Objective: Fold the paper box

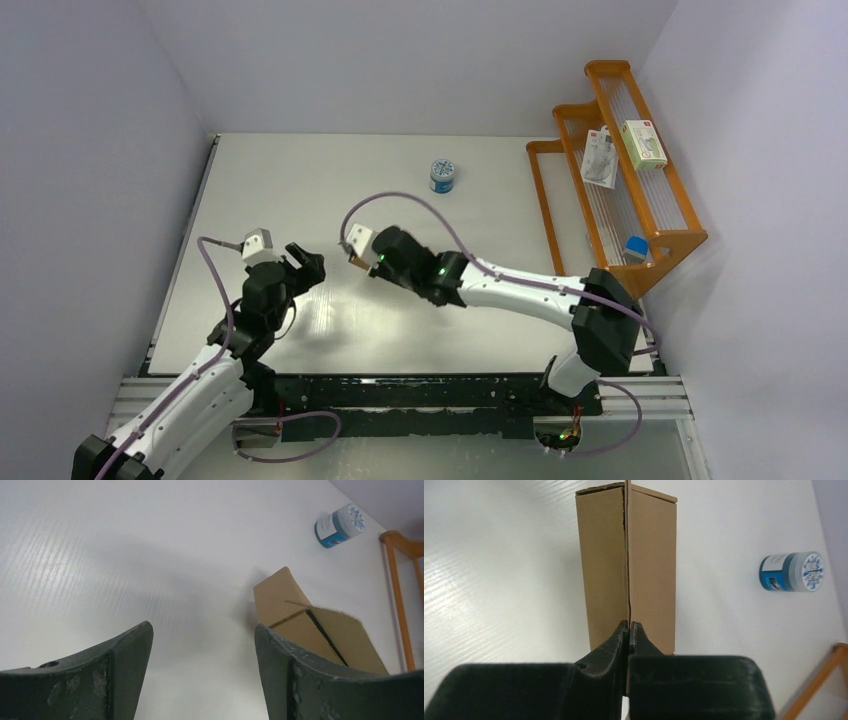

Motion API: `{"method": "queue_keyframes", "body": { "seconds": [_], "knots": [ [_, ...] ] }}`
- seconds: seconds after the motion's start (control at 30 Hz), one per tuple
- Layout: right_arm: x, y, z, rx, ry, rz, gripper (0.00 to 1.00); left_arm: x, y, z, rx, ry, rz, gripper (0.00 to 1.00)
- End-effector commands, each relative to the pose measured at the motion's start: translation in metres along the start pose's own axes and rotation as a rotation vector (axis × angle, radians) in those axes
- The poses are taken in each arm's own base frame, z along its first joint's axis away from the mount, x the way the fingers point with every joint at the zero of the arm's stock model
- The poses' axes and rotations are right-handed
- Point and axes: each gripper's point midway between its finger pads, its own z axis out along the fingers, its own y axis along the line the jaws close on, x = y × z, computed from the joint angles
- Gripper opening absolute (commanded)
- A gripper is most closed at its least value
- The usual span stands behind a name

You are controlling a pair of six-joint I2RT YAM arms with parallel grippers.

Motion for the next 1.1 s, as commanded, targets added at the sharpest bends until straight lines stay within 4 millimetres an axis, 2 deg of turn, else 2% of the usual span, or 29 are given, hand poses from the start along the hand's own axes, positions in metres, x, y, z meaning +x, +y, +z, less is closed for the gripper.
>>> {"method": "queue_keyframes", "body": {
  "seconds": [0.0,0.07,0.17,0.37,0.6,0.77,0.87,1.07],
  "knots": [
    [-0.011,-0.013,-0.009,-0.166,-0.051,0.17,0.0,-0.009,0.002,-0.004,-0.003,-0.037,-0.019,0.79],
    [-0.006,-0.022,-0.006,-0.204,-0.037,0.233,0.0,-0.011,-0.001,-0.006,0.014,-0.041,-0.023,0.78],
    [-0.004,-0.025,-0.002,-0.316,-0.037,0.314,0.0,-0.012,-0.007,-0.007,0.042,-0.038,-0.021,0.77],
    [0.018,-0.057,0.017,-0.396,0.005,0.504,0.0,-0.007,-0.02,-0.002,0.092,0.001,-0.011,0.76],
    [0.042,-0.077,0.039,-0.388,0.077,0.521,0.02,0.004,-0.033,0.012,0.12,0.073,0.036,0.75],
    [0.043,-0.083,0.048,-0.411,0.074,0.52,0.13,0.008,-0.043,0.024,0.136,0.105,0.057,0.74],
    [0.041,-0.087,0.05,-0.402,0.074,0.519,0.21,0.002,-0.051,0.032,0.143,0.1,0.087,0.74],
    [0.026,-0.113,0.033,-0.284,0.035,0.558,0.41,-0.015,-0.077,0.051,0.193,0.063,0.152,0.75]
  ]
}}
